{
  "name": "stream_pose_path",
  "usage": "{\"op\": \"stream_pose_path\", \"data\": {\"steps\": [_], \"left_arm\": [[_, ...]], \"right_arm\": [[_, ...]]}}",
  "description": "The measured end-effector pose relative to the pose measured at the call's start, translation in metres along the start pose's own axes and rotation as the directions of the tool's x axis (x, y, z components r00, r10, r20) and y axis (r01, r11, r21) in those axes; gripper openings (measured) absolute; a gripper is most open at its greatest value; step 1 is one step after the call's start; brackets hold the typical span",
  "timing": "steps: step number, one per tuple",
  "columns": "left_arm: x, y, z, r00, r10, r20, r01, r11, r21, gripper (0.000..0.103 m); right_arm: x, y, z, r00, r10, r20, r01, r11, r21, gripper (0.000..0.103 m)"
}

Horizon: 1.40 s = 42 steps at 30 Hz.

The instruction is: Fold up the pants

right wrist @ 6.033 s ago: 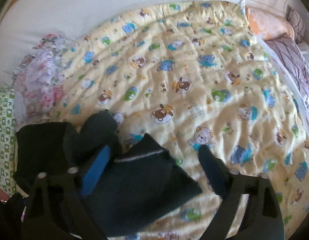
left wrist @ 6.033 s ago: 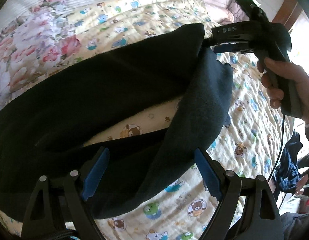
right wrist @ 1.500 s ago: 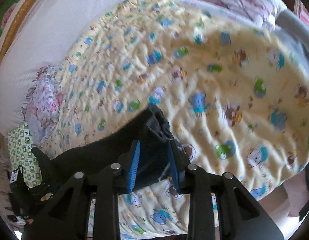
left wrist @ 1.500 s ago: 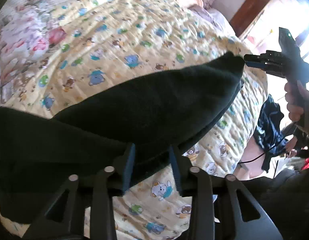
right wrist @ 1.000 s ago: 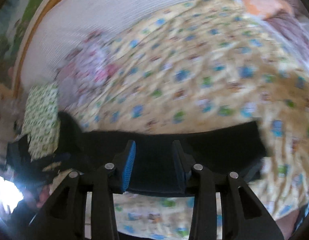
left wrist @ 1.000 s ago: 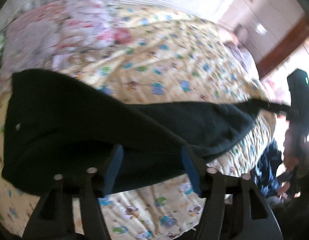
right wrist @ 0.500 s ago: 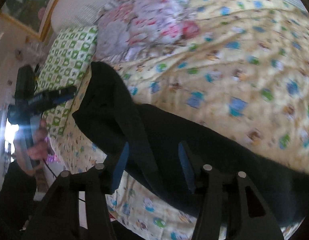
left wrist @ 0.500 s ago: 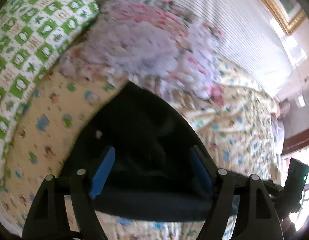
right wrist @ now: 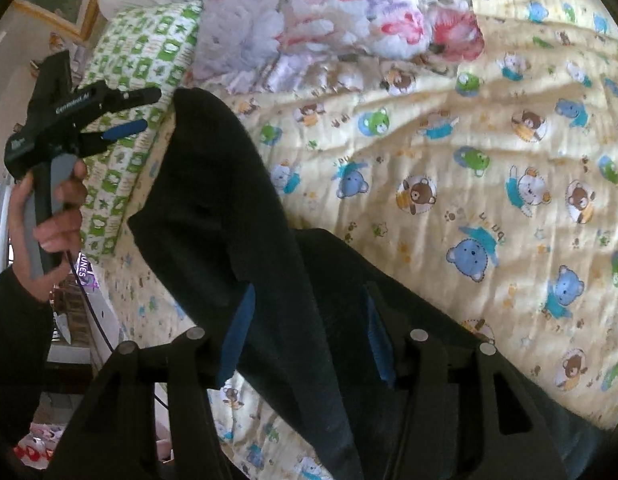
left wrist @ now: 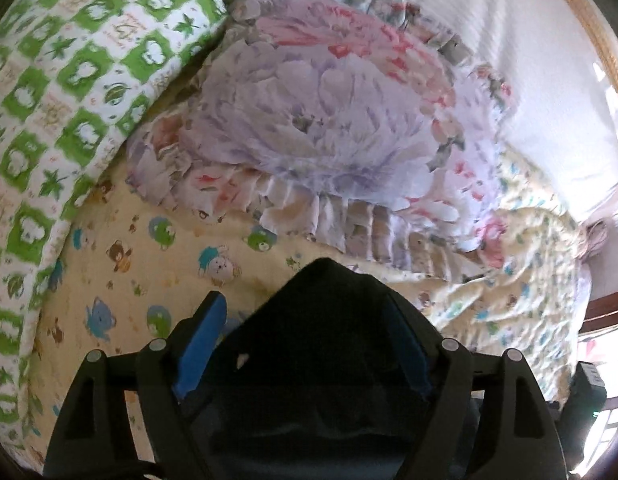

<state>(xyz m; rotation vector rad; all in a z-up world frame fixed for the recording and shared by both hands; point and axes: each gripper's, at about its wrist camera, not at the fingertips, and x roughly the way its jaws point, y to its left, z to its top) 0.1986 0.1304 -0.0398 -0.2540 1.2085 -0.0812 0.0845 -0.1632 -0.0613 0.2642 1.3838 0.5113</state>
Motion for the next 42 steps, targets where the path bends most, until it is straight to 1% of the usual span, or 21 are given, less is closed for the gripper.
{"op": "stream_pose_path", "data": {"steps": [2,4,6,7,9,10,11,14,17,20,22,23,25,27,28,33,36,37,39,40,42], "left_arm": [[0.01,-0.004,0.003,1.0,0.025,-0.01,-0.025,0.999,0.028,0.08],[0.015,-0.009,0.002,0.998,0.059,-0.001,-0.059,0.997,0.057,0.069],[0.017,-0.011,0.001,0.998,0.058,-0.006,-0.057,0.995,0.078,0.018],[0.018,-0.011,0.0,0.998,0.056,-0.013,-0.055,0.995,0.081,0.007],[0.011,-0.009,-0.006,0.998,0.06,0.019,-0.061,0.994,0.086,0.005],[0.004,-0.009,-0.009,0.998,0.056,0.043,-0.059,0.994,0.089,0.005],[-0.005,-0.007,-0.013,0.996,0.045,0.071,-0.051,0.995,0.086,0.004],[-0.03,0.0,-0.025,0.992,0.0,0.13,-0.009,0.998,0.069,0.003],[-0.045,0.004,-0.037,0.988,-0.003,0.156,-0.008,0.998,0.064,0.002],[-0.056,0.012,-0.053,0.986,-0.022,0.168,0.015,0.999,0.038,0.002],[-0.06,0.023,-0.065,0.987,-0.062,0.146,0.062,0.998,0.003,0.002],[-0.062,0.027,-0.074,0.984,-0.112,0.137,0.115,0.993,-0.019,0.003],[-0.065,0.032,-0.086,0.977,-0.179,0.119,0.187,0.981,-0.056,0.017],[-0.066,0.031,-0.096,0.971,-0.218,0.098,0.227,0.97,-0.091,0.08],[-0.067,0.03,-0.1,0.972,-0.207,0.109,0.218,0.97,-0.104,0.087],[-0.059,0.019,-0.101,0.976,-0.198,0.085,0.209,0.965,-0.157,0.087],[-0.056,0.012,-0.092,0.989,-0.124,0.075,0.135,0.976,-0.169,0.087],[-0.055,0.011,-0.089,0.99,-0.123,0.066,0.133,0.975,-0.18,0.087],[-0.056,0.012,-0.084,0.985,-0.166,0.054,0.174,0.963,-0.207,0.087],[-0.064,0.011,-0.084,0.972,-0.224,0.073,0.235,0.949,-0.212,0.087],[-0.079,0.008,-0.086,0.962,-0.24,0.126,0.262,0.943,-0.204,0.087]], "right_arm": [[0.006,-0.001,0.001,1.0,0.01,-0.011,-0.01,1.0,0.004,0.056],[0.01,0.002,0.003,1.0,0.022,-0.014,-0.022,1.0,-0.002,0.056],[0.01,0.007,0.003,0.999,0.037,-0.006,-0.037,0.999,-0.014,0.056],[0.01,0.009,0.003,0.999,0.039,-0.003,-0.039,0.999,-0.024,0.055],[0.01,0.017,0.002,0.999,0.038,-0.003,-0.038,0.998,-0.051,0.031],[0.01,0.019,0.002,1.0,0.03,-0.004,-0.03,0.998,-0.06,0.014],[0.007,0.022,0.0,1.0,0.023,0.004,-0.022,0.997,-0.07,0.009],[-0.004,0.031,-0.007,0.998,0.061,0.034,-0.057,0.993,-0.101,0.007],[-0.011,0.046,-0.016,0.996,0.079,0.041,-0.072,0.984,-0.164,0.007],[-0.014,0.063,-0.024,0.994,0.104,0.026,-0.096,0.973,-0.21,0.006],[-0.012,0.073,-0.032,0.995,0.103,0.01,-0.097,0.965,-0.242,0.006],[-0.009,0.079,-0.036,0.996,0.091,0.0,-0.088,0.961,-0.262,0.006],[-0.004,0.084,-0.043,0.996,0.087,-0.015,-0.088,0.955,-0.282,0.006],[0.0,0.084,-0.049,0.996,0.085,-0.035,-0.092,0.953,-0.289,0.006],[0.002,0.084,-0.051,0.995,0.086,-0.041,-0.094,0.952,-0.291,0.006],[0.003,0.084,-0.059,0.993,0.096,-0.063,-0.11,0.949,-0.297,0.006],[0.005,0.087,-0.062,0.994,0.086,-0.075,-0.105,0.944,-0.312,0.006],[0.006,0.088,-0.063,0.994,0.083,-0.076,-0.103,0.943,-0.315,0.006],[0.007,0.088,-0.064,0.994,0.079,-0.08,-0.1,0.943,-0.319,0.006],[0.008,0.089,-0.063,0.994,0.076,-0.082,-0.098,0.942,-0.32,0.006],[0.008,0.089,-0.064,0.994,0.071,-0.078,-0.092,0.942,-0.323,0.006]]}}
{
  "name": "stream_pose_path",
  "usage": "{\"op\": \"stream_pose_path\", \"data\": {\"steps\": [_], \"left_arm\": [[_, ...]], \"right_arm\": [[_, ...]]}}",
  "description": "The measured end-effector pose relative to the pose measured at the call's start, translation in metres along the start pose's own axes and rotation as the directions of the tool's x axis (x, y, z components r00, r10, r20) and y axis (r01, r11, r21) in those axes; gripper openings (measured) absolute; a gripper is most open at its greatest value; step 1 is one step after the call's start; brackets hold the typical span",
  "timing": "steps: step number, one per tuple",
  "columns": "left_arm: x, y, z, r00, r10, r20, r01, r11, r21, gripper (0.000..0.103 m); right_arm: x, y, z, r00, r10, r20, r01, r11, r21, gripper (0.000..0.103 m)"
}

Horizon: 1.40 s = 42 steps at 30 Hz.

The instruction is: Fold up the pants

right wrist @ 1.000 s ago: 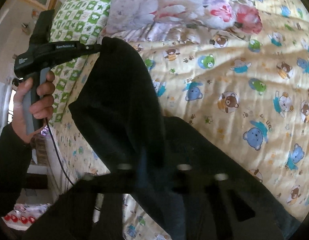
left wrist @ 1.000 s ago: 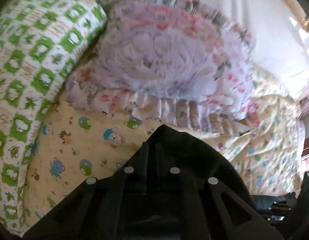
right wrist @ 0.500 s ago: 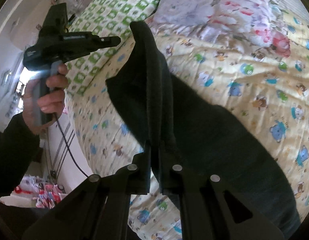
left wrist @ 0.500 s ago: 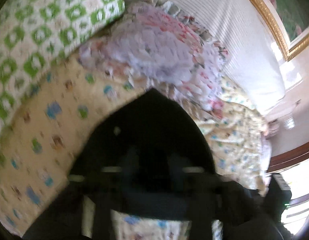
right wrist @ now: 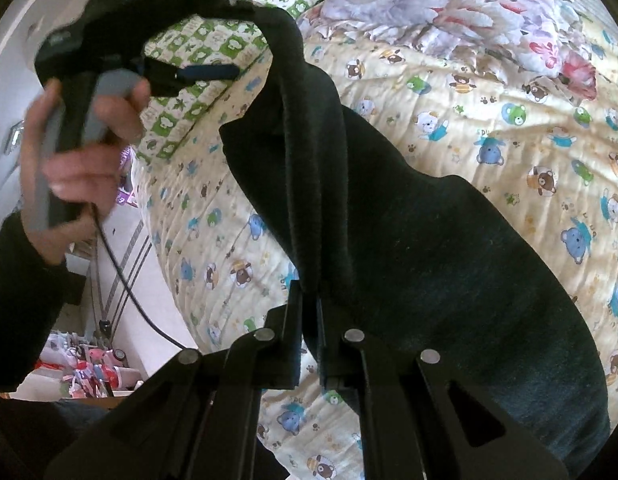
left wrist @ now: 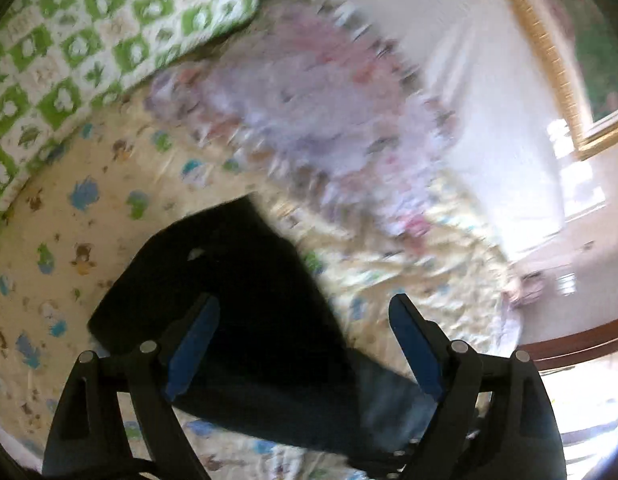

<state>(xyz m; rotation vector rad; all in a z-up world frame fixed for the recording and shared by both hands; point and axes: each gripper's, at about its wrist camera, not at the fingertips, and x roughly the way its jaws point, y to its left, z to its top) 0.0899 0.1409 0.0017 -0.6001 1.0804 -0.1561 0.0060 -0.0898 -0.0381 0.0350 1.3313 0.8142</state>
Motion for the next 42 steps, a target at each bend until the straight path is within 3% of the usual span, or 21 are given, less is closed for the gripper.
{"op": "stream_pose_path", "data": {"steps": [3,4,5,6,7,8,12,17,23,31,34,36,40,42], "left_arm": [[0.003,-0.004,0.003,0.997,0.071,0.004,-0.071,0.997,0.014,0.086],[0.011,-0.002,0.004,0.991,0.13,-0.013,-0.129,0.991,0.019,0.083],[0.015,0.002,0.004,0.985,0.17,-0.019,-0.17,0.985,0.013,0.067],[0.018,0.008,0.003,0.985,0.171,-0.03,-0.171,0.985,-0.004,0.042],[0.02,0.015,0.002,0.988,0.148,-0.044,-0.149,0.989,-0.02,0.03],[0.019,0.021,0.0,0.992,0.119,-0.047,-0.12,0.992,-0.037,0.01],[-0.005,0.031,-0.012,0.995,0.095,0.031,-0.094,0.995,-0.016,0.006],[-0.027,0.049,-0.042,0.992,0.078,0.099,-0.081,0.996,0.027,0.005],[0.001,0.102,-0.072,0.989,0.148,0.031,-0.146,0.988,-0.042,0.006],[0.016,0.114,-0.079,0.976,0.216,0.007,-0.216,0.976,-0.033,0.016],[-0.005,0.108,-0.079,0.962,0.267,0.056,-0.267,0.964,-0.004,0.027],[-0.02,0.112,-0.079,0.964,0.258,0.07,-0.257,0.966,-0.026,0.044],[-0.036,0.121,-0.074,0.973,0.217,0.072,-0.21,0.973,-0.095,0.052],[-0.033,0.122,-0.069,0.977,0.207,0.054,-0.199,0.972,-0.121,0.062]], "right_arm": [[0.0,0.001,-0.001,1.0,-0.004,-0.001,0.004,1.0,-0.01,0.006],[0.001,0.002,-0.001,1.0,-0.005,-0.001,0.005,1.0,-0.011,0.006],[0.001,0.002,-0.001,1.0,-0.004,-0.001,0.004,1.0,-0.011,0.006],[0.001,0.001,-0.001,1.0,-0.004,-0.001,0.004,1.0,-0.012,0.006],[0.001,0.001,-0.001,1.0,-0.005,-0.001,0.005,1.0,-0.012,0.006],[0.001,0.001,-0.001,1.0,-0.004,0.002,0.004,1.0,-0.013,0.006],[-0.002,0.003,-0.001,1.0,0.007,0.013,-0.006,0.999,-0.033,0.006],[0.004,0.004,-0.002,1.0,0.0,0.012,0.001,0.998,-0.059,0.006],[0.031,-0.002,-0.01,0.999,-0.022,-0.036,0.02,0.998,-0.057,0.006],[0.049,-0.013,-0.007,0.995,-0.036,-0.092,0.035,0.999,-0.011,0.012],[0.036,-0.013,-0.003,0.997,-0.003,-0.079,0.003,1.0,0.003,0.014],[0.022,-0.015,-0.001,0.998,0.032,-0.052,-0.031,0.999,0.023,0.022],[-0.006,-0.024,0.01,0.997,0.08,0.021,-0.082,0.993,0.079,0.035],[-0.016,-0.034,0.019,0.995,0.076,0.065,-0.083,0.989,0.122,0.036]]}}
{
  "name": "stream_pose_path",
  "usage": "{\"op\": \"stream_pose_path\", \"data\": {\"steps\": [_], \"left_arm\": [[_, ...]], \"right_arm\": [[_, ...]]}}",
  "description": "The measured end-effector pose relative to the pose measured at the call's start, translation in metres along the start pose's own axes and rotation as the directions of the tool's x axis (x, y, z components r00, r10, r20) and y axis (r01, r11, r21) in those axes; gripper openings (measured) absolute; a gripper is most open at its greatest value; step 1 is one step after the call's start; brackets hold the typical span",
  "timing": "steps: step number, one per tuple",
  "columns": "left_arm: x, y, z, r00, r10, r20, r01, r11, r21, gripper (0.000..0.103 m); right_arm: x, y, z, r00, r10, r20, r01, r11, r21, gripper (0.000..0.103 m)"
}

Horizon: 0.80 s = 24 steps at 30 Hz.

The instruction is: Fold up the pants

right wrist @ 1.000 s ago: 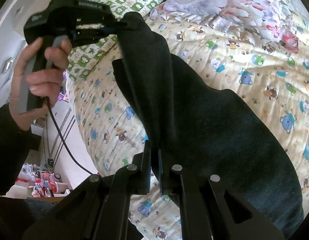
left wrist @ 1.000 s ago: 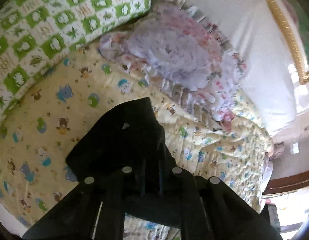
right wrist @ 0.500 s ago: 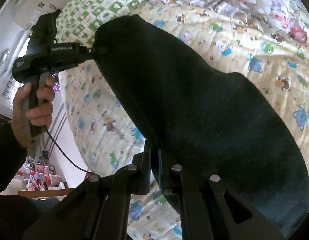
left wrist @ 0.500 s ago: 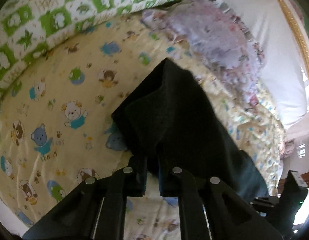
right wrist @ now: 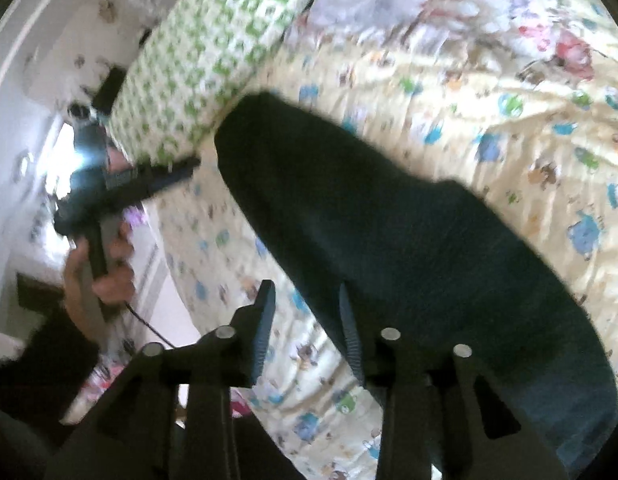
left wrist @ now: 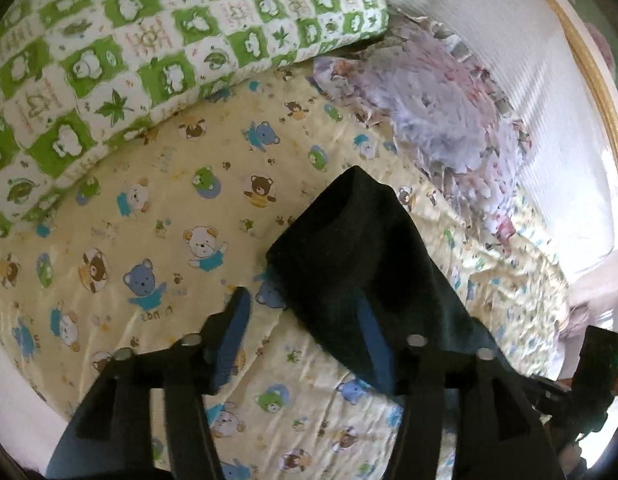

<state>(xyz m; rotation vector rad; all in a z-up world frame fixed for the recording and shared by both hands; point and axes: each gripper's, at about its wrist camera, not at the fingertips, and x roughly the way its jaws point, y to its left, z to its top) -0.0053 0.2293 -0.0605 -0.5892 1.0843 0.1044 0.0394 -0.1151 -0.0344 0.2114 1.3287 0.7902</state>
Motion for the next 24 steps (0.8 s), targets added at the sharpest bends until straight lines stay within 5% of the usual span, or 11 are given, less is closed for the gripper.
{"op": "stream_pose_path", "data": {"steps": [6,16,19,21,22,24], "left_arm": [[0.03,-0.005,0.006,0.998,0.014,-0.057,-0.015,1.0,-0.025,0.064],[0.085,-0.011,0.014,0.99,0.026,-0.139,-0.029,0.999,-0.022,0.066],[0.087,-0.02,0.014,0.995,0.026,-0.101,-0.024,1.0,0.017,0.052],[0.08,-0.025,0.014,0.997,0.004,-0.071,-0.002,1.0,0.029,0.026],[0.073,-0.025,0.013,0.998,-0.022,-0.051,0.023,0.999,0.029,0.023],[0.06,-0.025,0.011,0.999,-0.047,-0.026,0.048,0.998,0.034,0.019]], "right_arm": [[-0.001,-0.036,0.044,0.992,-0.111,0.056,0.104,0.988,0.11,0.036],[0.049,-0.083,0.054,0.984,-0.148,-0.099,0.164,0.968,0.188,0.036],[0.06,-0.085,0.051,0.988,-0.101,-0.12,0.123,0.974,0.191,0.037],[0.06,-0.08,0.051,0.988,-0.108,-0.11,0.124,0.98,0.157,0.028],[0.057,-0.077,0.051,0.988,-0.12,-0.098,0.133,0.981,0.141,0.017],[0.048,-0.071,0.052,0.989,-0.135,-0.057,0.14,0.983,0.115,0.015]]}}
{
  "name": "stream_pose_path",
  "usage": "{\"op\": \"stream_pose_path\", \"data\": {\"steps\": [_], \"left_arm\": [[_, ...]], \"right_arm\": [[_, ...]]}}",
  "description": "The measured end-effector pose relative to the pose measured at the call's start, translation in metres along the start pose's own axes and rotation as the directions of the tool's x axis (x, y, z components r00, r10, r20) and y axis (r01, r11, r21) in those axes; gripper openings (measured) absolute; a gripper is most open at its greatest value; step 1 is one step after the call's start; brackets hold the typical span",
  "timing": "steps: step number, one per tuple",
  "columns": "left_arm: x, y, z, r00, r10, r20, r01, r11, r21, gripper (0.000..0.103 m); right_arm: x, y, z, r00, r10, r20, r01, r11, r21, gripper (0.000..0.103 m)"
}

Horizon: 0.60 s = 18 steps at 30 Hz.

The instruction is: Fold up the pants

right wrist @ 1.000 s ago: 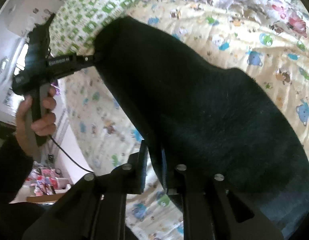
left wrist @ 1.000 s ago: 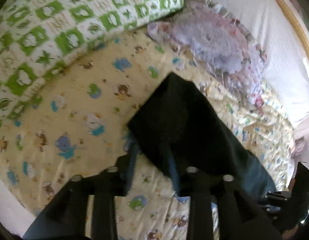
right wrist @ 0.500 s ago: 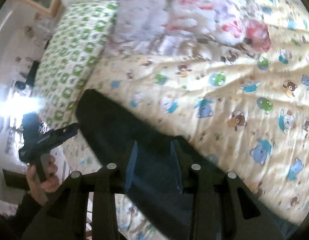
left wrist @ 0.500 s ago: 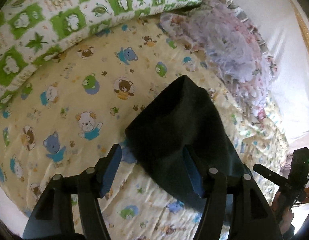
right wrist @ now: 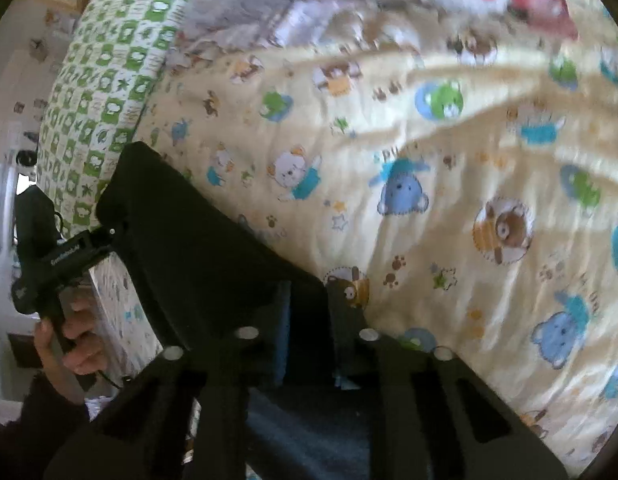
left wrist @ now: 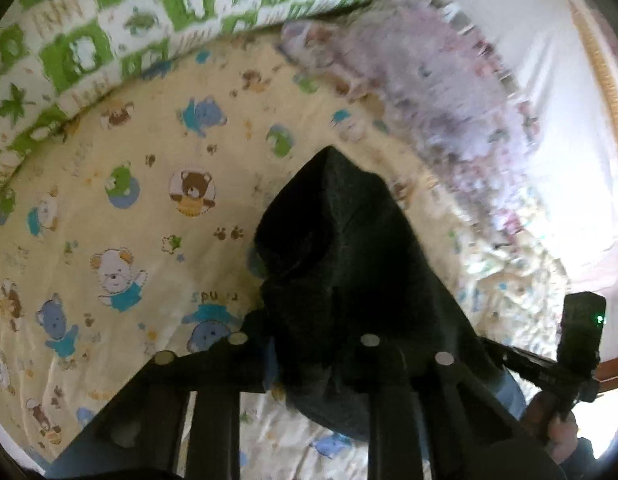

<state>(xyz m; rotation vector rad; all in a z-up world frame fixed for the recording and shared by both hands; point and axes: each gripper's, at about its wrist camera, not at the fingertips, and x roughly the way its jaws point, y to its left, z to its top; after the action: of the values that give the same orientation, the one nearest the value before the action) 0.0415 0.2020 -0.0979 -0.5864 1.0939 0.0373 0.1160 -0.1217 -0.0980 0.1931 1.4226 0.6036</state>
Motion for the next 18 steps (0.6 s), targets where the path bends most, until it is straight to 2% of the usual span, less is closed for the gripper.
{"op": "stream_pose_path", "data": {"steps": [5,7,10,14,16,18], "left_arm": [[-0.041,0.001,-0.01,0.997,-0.03,0.07,0.03,0.999,0.012,0.017],[-0.048,0.004,-0.012,0.996,-0.029,0.084,0.028,0.999,0.019,0.017],[-0.034,0.014,-0.012,0.999,0.008,0.048,-0.009,1.0,0.03,0.018],[-0.004,0.028,-0.017,0.998,0.06,-0.026,-0.059,0.997,0.058,0.021],[-0.01,0.031,-0.016,0.999,0.042,-0.029,-0.04,0.997,0.062,0.027],[-0.024,0.03,-0.014,0.998,0.054,-0.017,-0.053,0.995,0.088,0.037]], "right_arm": [[-0.027,0.015,0.007,0.991,-0.02,0.129,0.027,0.998,-0.051,0.012],[-0.03,0.016,0.011,0.988,-0.022,0.154,0.03,0.998,-0.049,0.01],[-0.013,0.02,0.017,0.988,-0.055,0.145,0.064,0.996,-0.06,0.01],[0.022,0.015,0.018,0.991,-0.105,0.086,0.11,0.992,-0.054,0.01],[0.02,0.014,0.017,0.99,-0.104,0.094,0.109,0.993,-0.044,0.015],[0.009,0.014,0.016,0.99,-0.094,0.109,0.097,0.995,-0.023,0.018]]}}
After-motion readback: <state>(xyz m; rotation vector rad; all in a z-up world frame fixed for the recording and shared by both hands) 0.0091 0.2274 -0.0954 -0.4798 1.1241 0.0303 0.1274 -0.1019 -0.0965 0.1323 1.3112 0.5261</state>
